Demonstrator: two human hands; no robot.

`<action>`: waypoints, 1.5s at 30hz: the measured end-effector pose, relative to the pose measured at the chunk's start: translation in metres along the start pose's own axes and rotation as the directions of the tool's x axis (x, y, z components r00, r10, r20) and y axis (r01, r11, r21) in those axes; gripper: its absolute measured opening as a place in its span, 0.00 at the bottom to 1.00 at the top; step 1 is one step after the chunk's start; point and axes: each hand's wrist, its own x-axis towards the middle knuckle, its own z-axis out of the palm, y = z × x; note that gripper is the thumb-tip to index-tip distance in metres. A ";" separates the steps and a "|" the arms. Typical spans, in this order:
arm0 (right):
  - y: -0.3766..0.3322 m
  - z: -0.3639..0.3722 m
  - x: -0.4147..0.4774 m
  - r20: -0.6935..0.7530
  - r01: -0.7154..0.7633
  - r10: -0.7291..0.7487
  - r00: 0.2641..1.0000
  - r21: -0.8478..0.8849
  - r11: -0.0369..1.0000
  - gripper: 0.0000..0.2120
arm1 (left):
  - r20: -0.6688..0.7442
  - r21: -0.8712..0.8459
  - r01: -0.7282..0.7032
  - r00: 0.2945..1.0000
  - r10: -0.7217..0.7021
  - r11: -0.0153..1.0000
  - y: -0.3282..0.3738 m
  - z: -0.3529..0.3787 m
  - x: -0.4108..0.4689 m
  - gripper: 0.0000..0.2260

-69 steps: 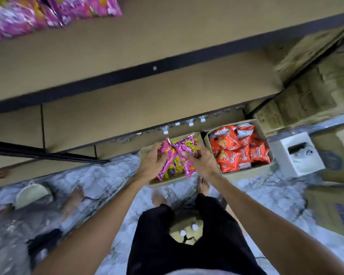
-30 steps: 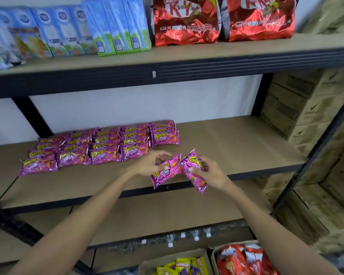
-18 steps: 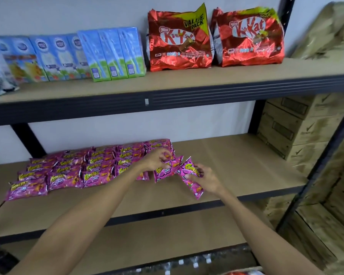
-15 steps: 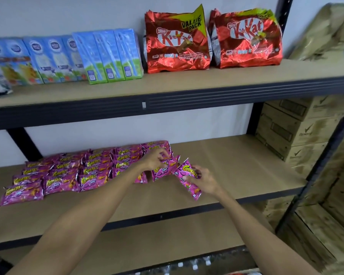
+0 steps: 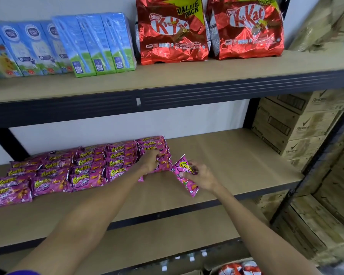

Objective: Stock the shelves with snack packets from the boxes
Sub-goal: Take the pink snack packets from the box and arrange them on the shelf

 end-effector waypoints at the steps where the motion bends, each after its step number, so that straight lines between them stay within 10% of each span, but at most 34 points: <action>1: 0.001 0.001 0.000 0.008 -0.005 0.005 1.000 -0.009 1.000 0.23 | -0.026 0.020 -0.012 1.000 0.013 1.000 0.000 0.001 -0.002 0.16; 13: -0.028 0.038 0.034 0.130 0.037 -0.008 0.992 -0.225 0.974 0.30 | -0.329 -0.002 -0.061 0.943 0.057 0.998 -0.027 -0.022 -0.041 0.18; 25: -0.052 0.067 0.059 0.295 0.222 -0.082 0.952 -0.479 0.849 0.28 | -0.049 -0.063 -0.020 0.999 0.017 0.998 -0.032 -0.016 -0.072 0.22; 31: -0.049 0.066 0.052 0.108 0.191 -0.157 0.982 -0.604 0.774 0.29 | -0.155 -0.024 0.119 0.980 -0.121 0.993 -0.022 -0.005 -0.066 0.11; 45: -0.024 0.075 0.038 -0.273 -0.124 0.108 0.956 -0.039 0.992 0.12 | -0.329 0.323 0.204 0.940 -0.092 0.924 -0.008 0.010 -0.069 0.19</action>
